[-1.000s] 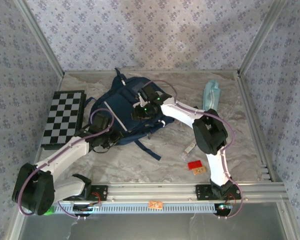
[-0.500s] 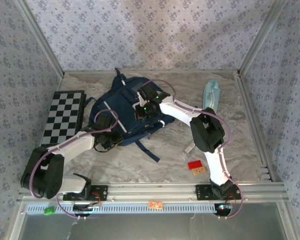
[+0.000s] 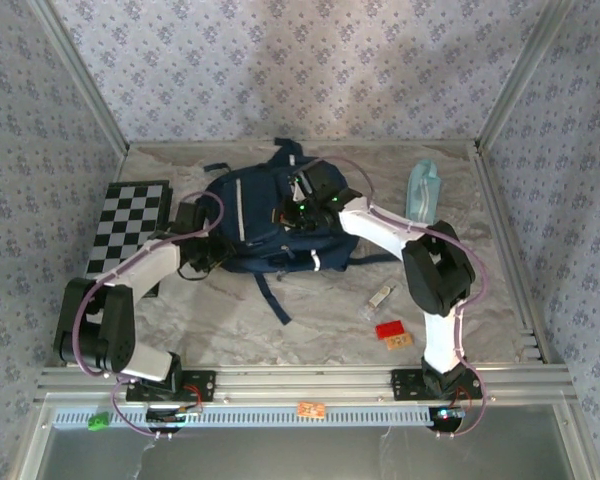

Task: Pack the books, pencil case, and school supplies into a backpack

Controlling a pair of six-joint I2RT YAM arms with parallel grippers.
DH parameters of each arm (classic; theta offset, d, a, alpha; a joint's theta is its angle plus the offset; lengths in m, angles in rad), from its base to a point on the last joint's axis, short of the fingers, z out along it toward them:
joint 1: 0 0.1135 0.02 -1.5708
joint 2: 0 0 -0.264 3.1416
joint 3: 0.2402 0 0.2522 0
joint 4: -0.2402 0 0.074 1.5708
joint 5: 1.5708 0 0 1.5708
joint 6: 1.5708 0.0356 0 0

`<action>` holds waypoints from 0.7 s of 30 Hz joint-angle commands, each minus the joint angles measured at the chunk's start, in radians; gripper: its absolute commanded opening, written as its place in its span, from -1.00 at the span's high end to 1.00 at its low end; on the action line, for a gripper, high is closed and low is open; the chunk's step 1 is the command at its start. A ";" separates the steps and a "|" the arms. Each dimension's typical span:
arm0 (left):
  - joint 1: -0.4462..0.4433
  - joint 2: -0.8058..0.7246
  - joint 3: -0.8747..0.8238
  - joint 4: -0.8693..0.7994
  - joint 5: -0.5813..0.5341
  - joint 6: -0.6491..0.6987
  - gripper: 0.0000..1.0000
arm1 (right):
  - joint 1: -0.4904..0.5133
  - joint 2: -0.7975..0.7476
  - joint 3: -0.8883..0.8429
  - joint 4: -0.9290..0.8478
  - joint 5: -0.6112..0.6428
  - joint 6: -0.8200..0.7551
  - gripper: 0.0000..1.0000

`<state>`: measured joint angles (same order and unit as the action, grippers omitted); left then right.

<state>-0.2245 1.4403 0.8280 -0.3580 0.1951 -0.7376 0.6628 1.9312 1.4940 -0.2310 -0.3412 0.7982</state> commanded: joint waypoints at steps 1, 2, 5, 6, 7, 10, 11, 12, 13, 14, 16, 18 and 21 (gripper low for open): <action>0.014 -0.010 0.080 0.085 -0.051 0.095 0.14 | 0.033 -0.101 0.039 0.174 -0.001 0.071 1.00; 0.014 -0.024 0.087 0.083 -0.045 0.106 0.09 | 0.035 -0.094 0.041 0.164 0.026 0.072 1.00; -0.004 -0.103 0.071 0.057 -0.041 0.141 -0.11 | 0.036 -0.103 -0.011 0.214 0.073 0.120 1.00; -0.020 -0.140 0.066 0.038 -0.041 0.152 -0.20 | 0.036 -0.112 -0.033 0.241 0.090 0.132 1.00; -0.038 -0.162 0.066 0.015 -0.050 0.163 -0.28 | 0.039 -0.117 -0.041 0.253 0.102 0.138 1.00; -0.149 -0.225 0.075 -0.067 -0.134 0.189 -0.49 | 0.040 -0.120 -0.032 0.250 0.110 0.138 1.00; -0.199 -0.247 0.071 -0.074 -0.168 0.189 -0.55 | 0.040 -0.121 -0.029 0.249 0.112 0.137 1.00; -0.251 -0.266 0.062 -0.071 -0.202 0.181 -0.61 | 0.039 -0.126 -0.029 0.250 0.116 0.143 1.00; -0.291 -0.280 0.055 -0.061 -0.231 0.173 -0.64 | 0.040 -0.129 -0.029 0.255 0.116 0.150 1.00; -0.334 -0.293 0.045 -0.051 -0.257 0.163 -0.66 | 0.038 -0.131 -0.029 0.258 0.114 0.166 1.00; -0.412 -0.301 0.034 -0.029 -0.320 0.152 -0.67 | 0.039 -0.139 -0.034 0.279 0.105 0.189 1.00; -0.479 -0.295 0.022 0.006 -0.381 0.160 -0.67 | 0.040 -0.145 -0.028 0.277 0.102 0.191 1.00; -0.536 -0.264 0.007 0.060 -0.417 0.187 -0.66 | 0.038 -0.146 -0.021 0.277 0.091 0.197 1.00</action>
<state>-0.7292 1.1553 0.8539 -0.3428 -0.1184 -0.5819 0.6945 1.8866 1.4345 -0.1207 -0.2203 0.9775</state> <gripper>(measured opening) 0.833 0.051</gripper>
